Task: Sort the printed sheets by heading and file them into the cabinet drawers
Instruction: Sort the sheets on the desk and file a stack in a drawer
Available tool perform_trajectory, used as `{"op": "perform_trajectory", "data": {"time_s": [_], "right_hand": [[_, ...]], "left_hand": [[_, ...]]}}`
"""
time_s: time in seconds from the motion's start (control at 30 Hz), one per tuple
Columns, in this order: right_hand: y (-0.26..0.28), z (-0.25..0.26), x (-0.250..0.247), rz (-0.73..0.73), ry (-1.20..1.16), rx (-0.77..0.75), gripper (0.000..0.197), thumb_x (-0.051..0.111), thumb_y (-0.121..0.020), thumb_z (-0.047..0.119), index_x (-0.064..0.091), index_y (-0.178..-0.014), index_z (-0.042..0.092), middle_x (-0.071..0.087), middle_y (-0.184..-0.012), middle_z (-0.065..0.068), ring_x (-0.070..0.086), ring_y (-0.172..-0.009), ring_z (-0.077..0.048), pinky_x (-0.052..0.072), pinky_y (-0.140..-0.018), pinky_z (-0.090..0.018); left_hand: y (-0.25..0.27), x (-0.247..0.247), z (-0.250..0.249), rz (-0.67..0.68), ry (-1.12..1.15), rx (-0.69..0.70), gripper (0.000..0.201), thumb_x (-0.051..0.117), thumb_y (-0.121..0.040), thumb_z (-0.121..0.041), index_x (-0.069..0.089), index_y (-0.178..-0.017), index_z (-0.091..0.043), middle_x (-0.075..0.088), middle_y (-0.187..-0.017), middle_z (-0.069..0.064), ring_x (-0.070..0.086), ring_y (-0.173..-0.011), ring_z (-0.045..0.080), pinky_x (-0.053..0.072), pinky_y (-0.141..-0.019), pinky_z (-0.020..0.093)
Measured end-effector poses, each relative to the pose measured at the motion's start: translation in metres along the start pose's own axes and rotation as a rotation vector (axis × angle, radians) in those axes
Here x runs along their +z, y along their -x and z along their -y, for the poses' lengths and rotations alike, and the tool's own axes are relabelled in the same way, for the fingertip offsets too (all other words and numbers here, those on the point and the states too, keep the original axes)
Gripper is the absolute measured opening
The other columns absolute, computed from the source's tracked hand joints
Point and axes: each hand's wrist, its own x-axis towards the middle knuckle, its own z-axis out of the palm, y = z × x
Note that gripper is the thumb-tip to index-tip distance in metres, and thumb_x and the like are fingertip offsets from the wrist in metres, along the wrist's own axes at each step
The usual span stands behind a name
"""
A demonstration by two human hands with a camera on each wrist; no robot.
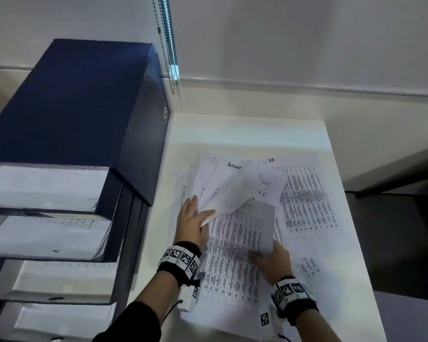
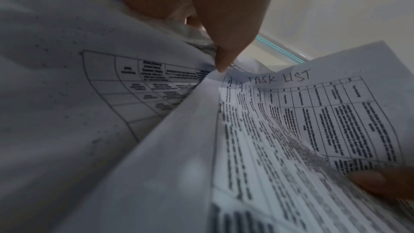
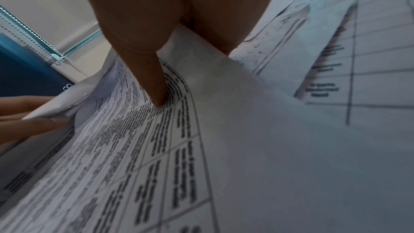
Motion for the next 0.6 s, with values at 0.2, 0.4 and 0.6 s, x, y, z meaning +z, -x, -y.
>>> {"op": "perform_trajectory", "data": {"time_s": [0.2,0.4,0.6], "right_hand": [[-0.001,-0.003,0.000,-0.001,0.010,-0.030,0.033,0.082,-0.072,0.025,0.065,-0.098,0.013,0.069,-0.090,0.003,0.066,-0.081,-0.015,0.058,-0.071,-0.030],[-0.002,-0.006,0.000,0.007,0.036,-0.050,0.031,0.082,-0.073,0.026,0.066,-0.095,0.012,0.069,-0.089,0.002,0.066,-0.081,-0.016,0.058,-0.068,-0.029],[0.000,-0.001,-0.001,0.009,0.045,-0.048,0.026,0.081,-0.074,0.023,0.066,-0.091,0.011,0.068,-0.088,0.000,0.066,-0.078,-0.015,0.054,-0.062,-0.023]], "left_hand": [[-0.006,0.005,-0.003,0.013,0.072,-0.119,0.044,0.068,-0.074,-0.006,0.069,-0.104,-0.037,0.066,-0.121,-0.003,0.056,-0.116,0.022,0.031,-0.105,0.035],[-0.024,0.001,-0.008,0.113,0.191,-0.280,0.033,0.077,-0.073,-0.005,0.066,-0.096,-0.026,0.039,-0.140,0.007,0.041,-0.130,0.022,0.027,-0.102,0.018],[-0.040,-0.001,-0.010,0.111,0.194,-0.303,0.057,0.086,-0.066,-0.018,0.053,-0.113,-0.023,0.053,-0.113,0.001,0.054,-0.095,0.014,0.048,-0.080,0.023]]}}
